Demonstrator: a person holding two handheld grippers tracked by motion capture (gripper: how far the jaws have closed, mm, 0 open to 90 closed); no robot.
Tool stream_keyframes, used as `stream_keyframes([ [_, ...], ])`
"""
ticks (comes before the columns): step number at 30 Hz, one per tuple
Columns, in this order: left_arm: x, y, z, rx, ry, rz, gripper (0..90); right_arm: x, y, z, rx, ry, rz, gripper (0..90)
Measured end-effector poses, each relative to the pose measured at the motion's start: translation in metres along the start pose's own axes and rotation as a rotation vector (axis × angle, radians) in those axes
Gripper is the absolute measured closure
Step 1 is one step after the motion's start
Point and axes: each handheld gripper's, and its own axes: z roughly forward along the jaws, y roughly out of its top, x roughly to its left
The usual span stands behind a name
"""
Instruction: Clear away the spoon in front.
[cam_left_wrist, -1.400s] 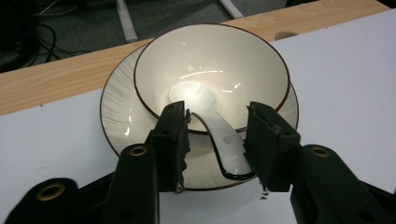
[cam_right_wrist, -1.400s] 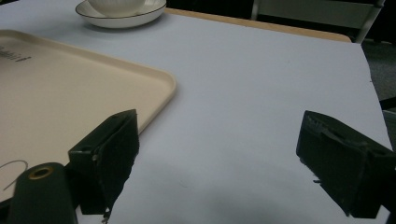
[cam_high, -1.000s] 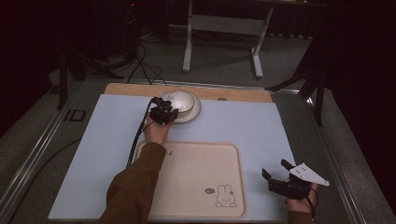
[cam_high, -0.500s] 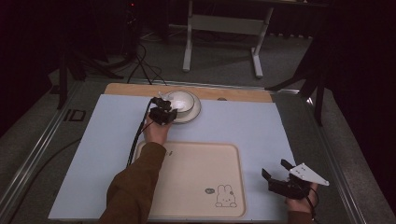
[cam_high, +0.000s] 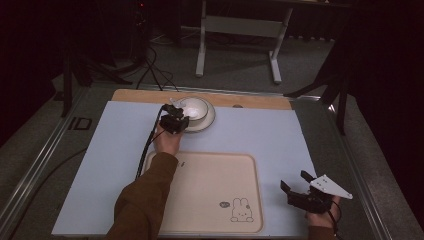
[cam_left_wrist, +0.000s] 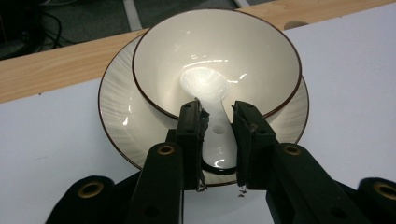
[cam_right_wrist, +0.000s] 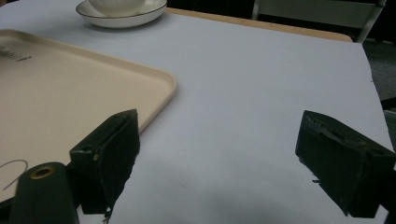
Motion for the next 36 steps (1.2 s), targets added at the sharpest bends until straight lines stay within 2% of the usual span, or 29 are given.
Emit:
stream_keyframes([
  [20,0.001,0.007,-0.018,-0.063,-0.009,-0.018,73.7,0.0,0.0,-0.001,-0.003,-0.003,-0.001,13.5],
  [25,-0.002,0.01,-0.027,-0.076,-0.012,-0.033,73.7,0.0,0.0,-0.001,-0.004,-0.005,-0.001,13.5],
  [36,-0.005,0.014,-0.049,-0.123,-0.022,-0.025,73.7,0.0,0.0,-0.001,-0.005,-0.005,-0.001,13.5],
])
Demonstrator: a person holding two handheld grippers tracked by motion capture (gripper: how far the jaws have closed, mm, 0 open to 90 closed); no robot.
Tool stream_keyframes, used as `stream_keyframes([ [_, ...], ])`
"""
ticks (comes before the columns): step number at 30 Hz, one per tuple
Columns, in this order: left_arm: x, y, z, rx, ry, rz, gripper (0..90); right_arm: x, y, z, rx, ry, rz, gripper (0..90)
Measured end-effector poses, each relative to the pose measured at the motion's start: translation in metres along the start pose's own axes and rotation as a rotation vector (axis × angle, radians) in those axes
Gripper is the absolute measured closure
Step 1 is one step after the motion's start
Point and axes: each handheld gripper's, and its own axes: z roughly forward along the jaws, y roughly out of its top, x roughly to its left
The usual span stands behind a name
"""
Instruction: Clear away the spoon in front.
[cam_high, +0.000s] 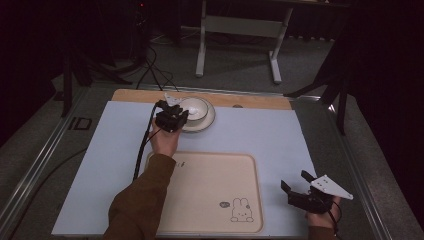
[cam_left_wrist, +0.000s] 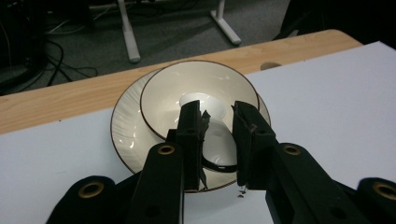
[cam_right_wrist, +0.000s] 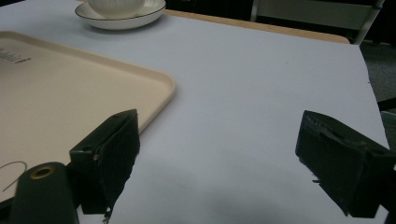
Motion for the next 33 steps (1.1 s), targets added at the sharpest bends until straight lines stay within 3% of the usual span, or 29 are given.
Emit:
stream_keyframes([
  [23,0.008,-0.006,-0.042,-0.059,0.025,-0.011,73.8,0.001,0.0,0.0,-0.002,-0.002,0.002,13.4],
  [33,0.011,-0.017,-0.061,-0.072,0.045,-0.005,73.7,0.001,0.0,0.0,-0.002,0.0,-0.001,13.5],
])
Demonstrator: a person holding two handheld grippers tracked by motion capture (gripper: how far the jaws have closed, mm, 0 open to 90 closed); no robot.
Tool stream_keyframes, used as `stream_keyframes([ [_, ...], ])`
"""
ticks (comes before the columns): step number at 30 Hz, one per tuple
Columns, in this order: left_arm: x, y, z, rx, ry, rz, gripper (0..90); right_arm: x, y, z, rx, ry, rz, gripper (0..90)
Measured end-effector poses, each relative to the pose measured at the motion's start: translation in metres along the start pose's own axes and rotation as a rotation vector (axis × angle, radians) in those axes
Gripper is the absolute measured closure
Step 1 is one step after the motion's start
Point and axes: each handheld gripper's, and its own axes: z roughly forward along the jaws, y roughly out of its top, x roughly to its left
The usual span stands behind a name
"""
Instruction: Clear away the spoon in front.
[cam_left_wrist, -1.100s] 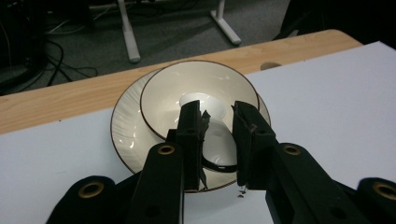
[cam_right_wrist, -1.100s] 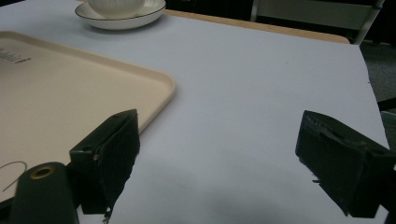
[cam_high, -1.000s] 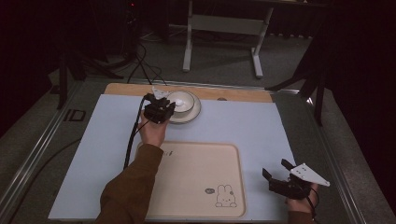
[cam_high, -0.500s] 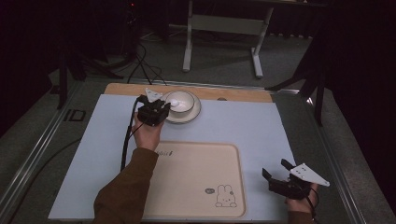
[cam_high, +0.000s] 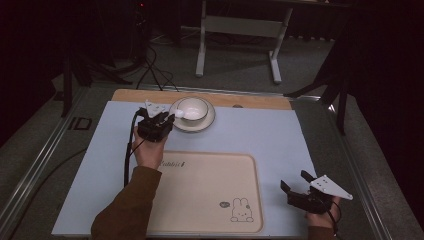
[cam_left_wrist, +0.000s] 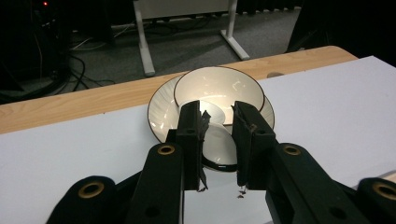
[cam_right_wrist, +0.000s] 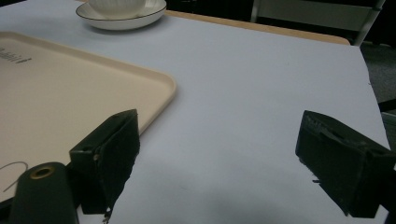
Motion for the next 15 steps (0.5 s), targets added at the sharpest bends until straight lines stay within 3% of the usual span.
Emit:
stream_keyframes([
  [15,0.006,-0.011,-0.022,-0.022,0.026,-0.004,73.7,0.0,0.0,0.0,-0.003,-0.001,0.0,13.4],
])
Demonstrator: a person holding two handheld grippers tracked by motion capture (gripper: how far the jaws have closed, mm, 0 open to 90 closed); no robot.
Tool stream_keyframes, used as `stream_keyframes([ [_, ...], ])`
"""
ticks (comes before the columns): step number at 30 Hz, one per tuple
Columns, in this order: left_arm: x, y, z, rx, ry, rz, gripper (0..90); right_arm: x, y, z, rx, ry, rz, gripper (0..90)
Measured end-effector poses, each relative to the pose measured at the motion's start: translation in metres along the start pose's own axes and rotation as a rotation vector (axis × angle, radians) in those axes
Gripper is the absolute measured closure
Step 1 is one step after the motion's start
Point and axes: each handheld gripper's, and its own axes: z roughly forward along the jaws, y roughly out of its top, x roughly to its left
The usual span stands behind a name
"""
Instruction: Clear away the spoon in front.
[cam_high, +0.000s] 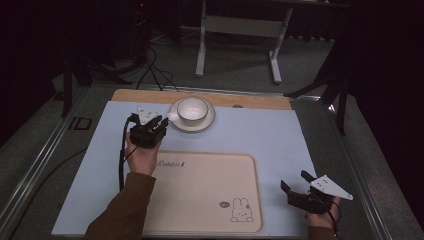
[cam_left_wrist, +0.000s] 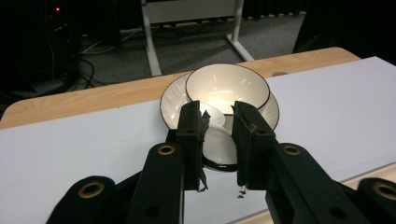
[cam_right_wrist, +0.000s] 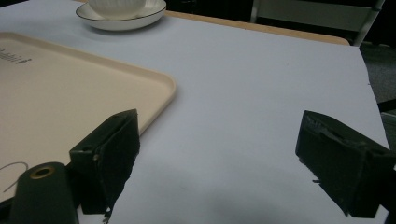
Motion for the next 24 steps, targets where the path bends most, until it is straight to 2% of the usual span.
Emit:
stream_keyframes([
  [14,0.009,-0.014,-0.019,-0.007,0.017,-0.018,73.8,0.0,0.0,0.0,0.001,0.0,0.001,13.4],
  [24,0.009,-0.02,-0.027,-0.016,0.026,-0.021,73.7,0.001,0.0,0.0,0.003,-0.001,0.0,13.4],
])
